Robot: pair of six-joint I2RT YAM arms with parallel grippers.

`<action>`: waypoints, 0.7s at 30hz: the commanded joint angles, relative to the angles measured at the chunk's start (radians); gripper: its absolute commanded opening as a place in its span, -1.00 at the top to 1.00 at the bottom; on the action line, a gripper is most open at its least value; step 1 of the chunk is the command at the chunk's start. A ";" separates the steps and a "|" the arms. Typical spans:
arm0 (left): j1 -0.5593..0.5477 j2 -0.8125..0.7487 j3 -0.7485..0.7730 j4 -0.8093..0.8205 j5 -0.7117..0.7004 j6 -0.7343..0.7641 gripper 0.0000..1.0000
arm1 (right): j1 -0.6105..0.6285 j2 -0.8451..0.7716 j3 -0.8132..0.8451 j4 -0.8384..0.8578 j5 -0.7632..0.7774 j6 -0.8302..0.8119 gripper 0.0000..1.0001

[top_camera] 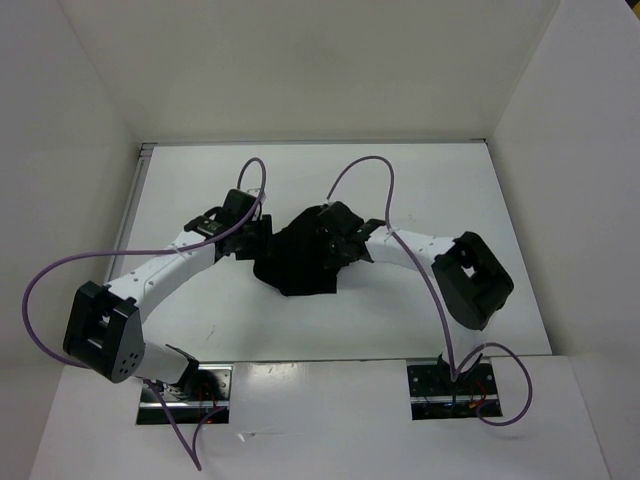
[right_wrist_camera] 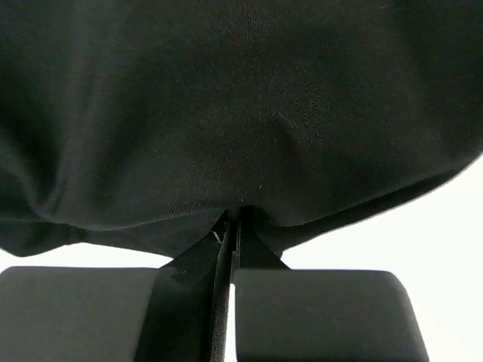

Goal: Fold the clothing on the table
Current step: Move the skirt to the center of the board

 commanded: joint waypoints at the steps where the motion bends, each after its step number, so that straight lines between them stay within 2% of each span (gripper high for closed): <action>1: 0.006 -0.004 0.001 0.038 0.019 -0.004 -0.12 | 0.009 -0.148 0.089 0.001 0.096 -0.010 1.00; 4: 0.006 -0.004 0.010 0.047 0.009 0.007 -0.12 | 0.009 -0.292 0.194 -0.091 0.170 -0.045 1.00; 7: 0.006 0.007 0.021 0.047 0.009 0.016 -0.12 | 0.009 -0.374 0.331 -0.154 0.229 -0.105 1.00; 10: 0.006 0.016 0.021 0.057 0.009 0.016 -0.12 | 0.009 -0.398 0.382 -0.186 0.288 -0.136 1.00; 15: 0.006 0.027 0.030 0.066 0.009 0.036 -0.12 | 0.009 -0.398 0.403 -0.200 0.308 -0.145 1.00; 21: 0.006 0.027 0.030 0.066 0.009 0.046 -0.12 | 0.009 -0.262 0.448 -0.191 0.286 -0.158 1.00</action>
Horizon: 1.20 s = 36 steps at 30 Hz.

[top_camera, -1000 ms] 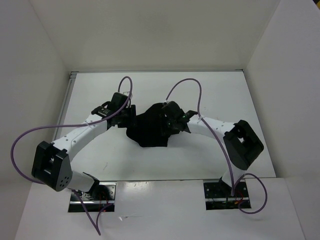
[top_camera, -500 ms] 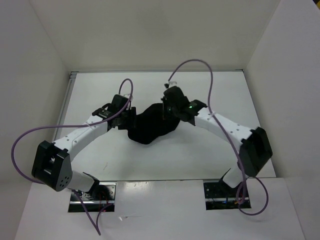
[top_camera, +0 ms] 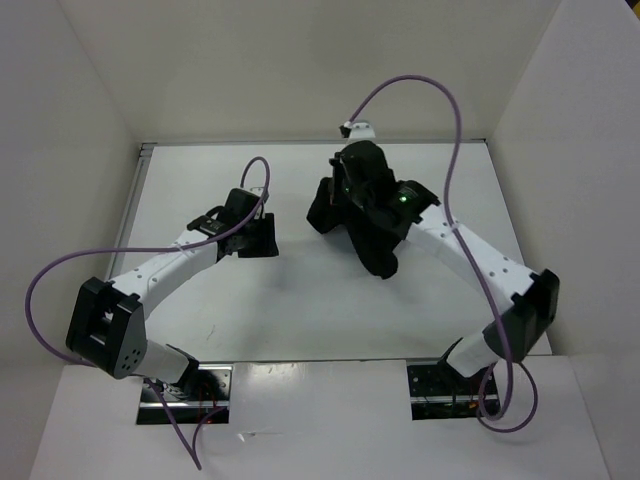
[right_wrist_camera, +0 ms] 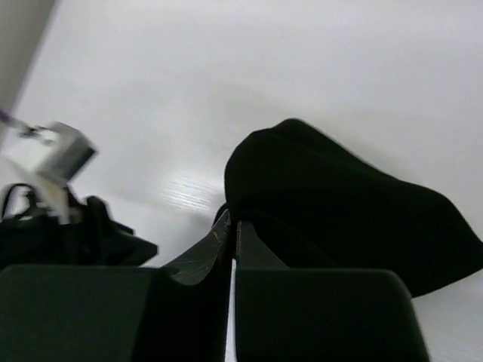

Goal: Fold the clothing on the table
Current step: Move the skirt to the center of the board, then flatten the skirt out

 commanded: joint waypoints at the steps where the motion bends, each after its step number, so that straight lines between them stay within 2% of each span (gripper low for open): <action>1: 0.006 0.004 0.030 0.022 -0.004 0.030 -0.12 | 0.007 0.088 0.051 -0.013 0.033 -0.040 1.00; 6: 0.015 0.013 0.030 0.022 -0.004 0.039 -0.12 | 0.007 0.167 0.240 0.012 0.196 -0.142 1.00; 9: 0.015 0.013 0.030 0.031 -0.004 0.039 -0.12 | -0.006 0.138 0.312 0.039 0.196 -0.174 1.00; 12: 0.015 0.013 0.021 0.031 -0.004 0.039 -0.15 | -0.006 0.104 0.298 0.030 0.124 -0.151 1.00; 16: 0.015 0.013 0.021 0.031 -0.004 0.039 -0.15 | -0.006 0.059 0.116 -0.017 -0.032 -0.056 1.00; 17: 0.015 0.013 0.021 0.031 -0.004 0.039 -0.15 | -0.006 0.049 0.006 -0.017 -0.067 -0.031 1.00; 19: 0.015 0.013 0.021 0.031 -0.004 0.039 -0.15 | -0.006 0.020 -0.105 -0.048 -0.142 0.048 1.00; 21: 0.015 0.013 0.021 0.031 -0.014 0.039 -0.15 | -0.006 -0.016 -0.252 -0.106 -0.293 0.114 1.00; 22: 0.015 0.013 0.012 0.031 -0.014 0.039 -0.15 | -0.006 -0.034 -0.331 -0.131 -0.339 0.130 0.95; 23: 0.015 0.013 0.012 0.031 -0.014 0.039 -0.15 | 0.013 -0.053 -0.358 -0.161 -0.392 0.144 0.61; 25: 0.015 0.013 0.012 0.031 -0.014 0.039 -0.15 | 0.022 -0.123 -0.384 -0.269 -0.393 0.180 0.49; 26: 0.015 0.013 0.012 0.031 -0.014 0.039 -0.15 | 0.022 -0.148 -0.384 -0.296 -0.355 0.190 0.29; 27: 0.015 0.026 0.012 0.031 -0.014 0.039 -0.15 | 0.022 -0.168 -0.369 -0.327 -0.323 0.199 0.20; 30: 0.015 0.049 0.012 0.031 -0.003 0.030 -0.15 | -0.044 -0.179 -0.329 -0.253 -0.287 0.188 0.18; 33: 0.015 0.072 0.035 0.031 0.006 0.039 -0.15 | -0.058 -0.071 -0.309 -0.121 -0.333 0.176 0.18; 36: 0.015 0.093 0.064 0.011 -0.006 0.048 -0.15 | -0.058 0.062 -0.300 -0.061 -0.362 0.176 0.18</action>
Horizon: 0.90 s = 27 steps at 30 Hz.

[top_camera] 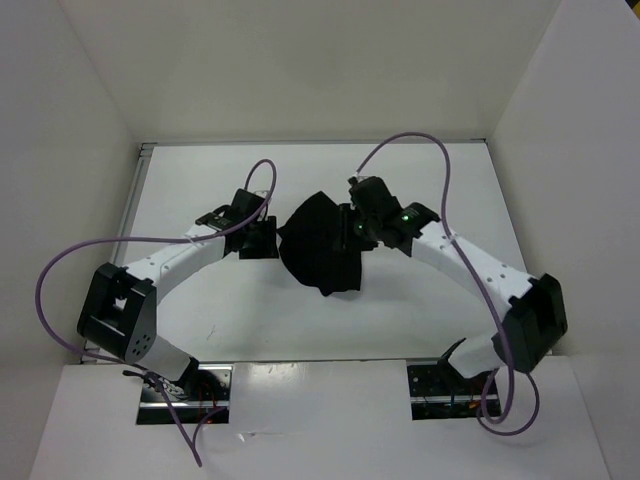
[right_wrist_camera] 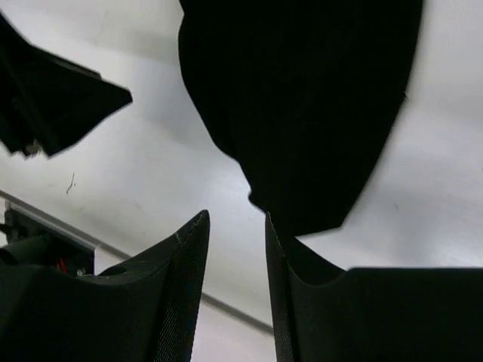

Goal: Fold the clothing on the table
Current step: Flatten the skirt out

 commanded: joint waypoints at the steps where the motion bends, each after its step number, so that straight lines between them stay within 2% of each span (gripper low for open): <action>1: 0.006 0.012 0.054 0.007 -0.009 0.029 -0.15 | 0.002 0.145 0.025 0.119 -0.041 0.010 0.18; 5: 0.015 0.022 0.054 0.016 0.001 0.029 -0.15 | 0.002 0.331 0.097 0.128 -0.052 0.038 0.08; 13: 0.015 0.032 0.036 0.016 0.021 0.029 -0.15 | 0.002 0.488 0.212 0.128 0.016 0.093 0.01; 18: 0.015 0.022 0.027 0.025 0.030 0.029 -0.15 | 0.002 0.586 0.221 0.162 0.025 0.133 0.09; 24: 0.015 -0.008 0.018 0.025 0.030 0.029 -0.15 | 0.002 0.629 0.232 0.124 0.057 0.123 0.11; 27: 0.015 -0.008 0.018 0.025 0.030 0.029 -0.15 | 0.002 0.584 0.221 0.124 0.106 0.123 0.07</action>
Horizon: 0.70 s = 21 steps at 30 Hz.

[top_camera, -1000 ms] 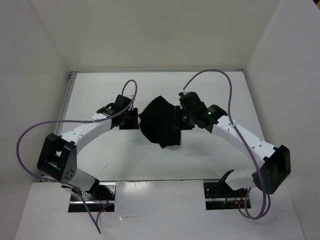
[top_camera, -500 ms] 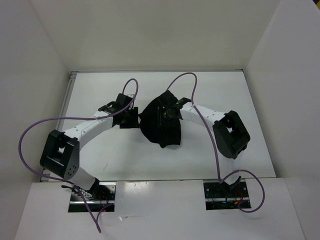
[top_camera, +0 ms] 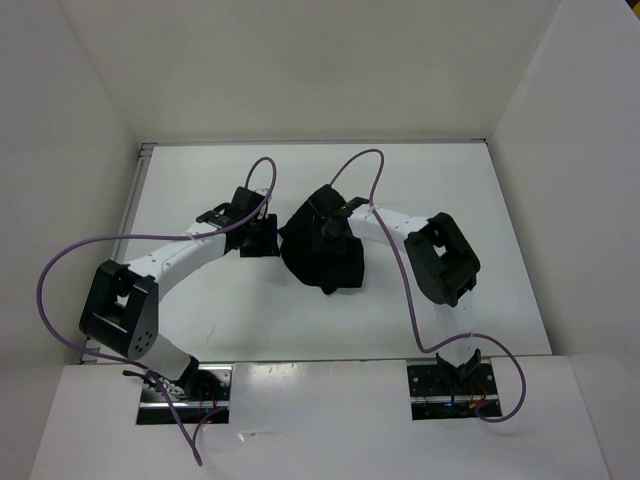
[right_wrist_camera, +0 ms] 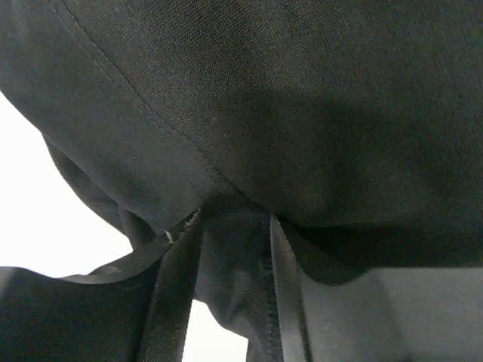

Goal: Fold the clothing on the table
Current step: Flatten the skirt out

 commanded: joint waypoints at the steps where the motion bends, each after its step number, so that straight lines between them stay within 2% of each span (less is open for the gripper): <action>1: 0.006 -0.034 -0.003 0.022 0.012 0.026 -0.15 | 0.002 -0.042 0.006 -0.018 0.086 0.001 0.05; 4: 0.006 -0.034 -0.003 0.022 0.021 0.026 -0.15 | 0.002 -0.006 0.005 -0.029 0.086 -0.023 0.05; 5: 0.006 -0.034 -0.003 0.022 0.021 0.026 -0.15 | 0.002 0.010 0.005 -0.038 0.069 -0.033 0.10; 7: 0.006 -0.034 -0.003 0.022 0.021 0.026 -0.15 | 0.013 0.043 0.005 -0.026 0.055 -0.033 0.34; 8: 0.006 -0.034 -0.003 0.022 0.021 0.026 -0.15 | 0.025 0.043 0.005 -0.026 0.055 -0.043 0.62; 11: 0.006 -0.034 -0.003 0.022 0.021 0.026 -0.15 | 0.034 0.057 0.005 -0.016 0.069 -0.043 1.00; 14: 0.006 -0.034 -0.003 0.022 0.012 0.026 -0.15 | 0.034 -0.036 0.005 -0.044 0.126 -0.056 1.00; 17: 0.006 -0.034 -0.003 0.022 0.003 0.026 -0.15 | 0.045 -0.140 0.085 -0.121 0.216 -0.088 1.00; 21: 0.006 -0.034 -0.003 0.022 0.003 0.026 -0.15 | 0.045 -0.184 0.269 -0.179 0.304 -0.140 1.00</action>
